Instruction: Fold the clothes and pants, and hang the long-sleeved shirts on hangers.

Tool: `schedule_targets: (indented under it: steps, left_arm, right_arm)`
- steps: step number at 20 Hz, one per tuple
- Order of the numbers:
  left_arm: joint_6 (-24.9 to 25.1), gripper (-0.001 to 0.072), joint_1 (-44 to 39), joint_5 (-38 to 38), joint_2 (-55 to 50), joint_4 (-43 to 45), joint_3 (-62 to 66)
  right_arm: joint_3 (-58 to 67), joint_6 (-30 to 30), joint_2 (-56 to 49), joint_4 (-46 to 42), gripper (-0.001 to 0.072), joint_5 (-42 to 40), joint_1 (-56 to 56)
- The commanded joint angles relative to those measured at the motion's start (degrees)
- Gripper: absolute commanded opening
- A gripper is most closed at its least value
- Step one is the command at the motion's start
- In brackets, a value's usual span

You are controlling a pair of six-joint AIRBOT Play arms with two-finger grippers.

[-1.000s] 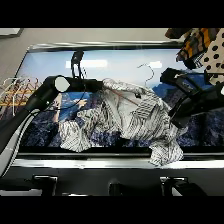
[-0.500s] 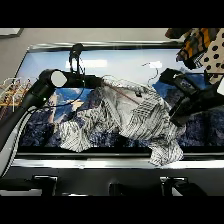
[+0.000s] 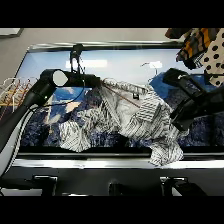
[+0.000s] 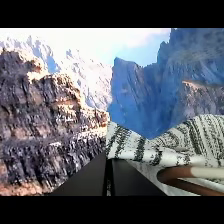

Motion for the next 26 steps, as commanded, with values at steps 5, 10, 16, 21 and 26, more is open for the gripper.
schedule_targets:
  steps: [5, 10, 16, 21, 26]
  left_arm:
    - [0.00, 0.0019, 0.07, -4.92, -0.09, 0.17, 7.39]
    - [1.18, 0.0018, 0.04, -9.62, 0.31, 0.17, 9.44]
    - [2.78, 0.0019, -4.09, -10.64, 0.90, -0.52, 14.08]
    - [2.78, 0.0018, -8.17, -16.68, 2.54, -1.99, 16.92]
    - [4.90, 0.0017, -11.98, -25.11, 3.39, -2.60, 11.13]
  right_arm:
    - [-0.52, -0.57, -5.64, 0.04, 0.0025, -1.36, 0.00]
    - [-0.55, -0.50, -7.41, -2.01, 0.0025, -3.02, 0.02]
    - [-0.55, 0.07, -10.27, 2.60, 0.0025, -4.46, 0.02]
    - [-0.55, 2.32, -15.08, 8.61, 0.0025, -13.49, 0.02]
    - [0.57, 2.47, -15.56, 14.78, 0.0025, -22.23, 0.02]
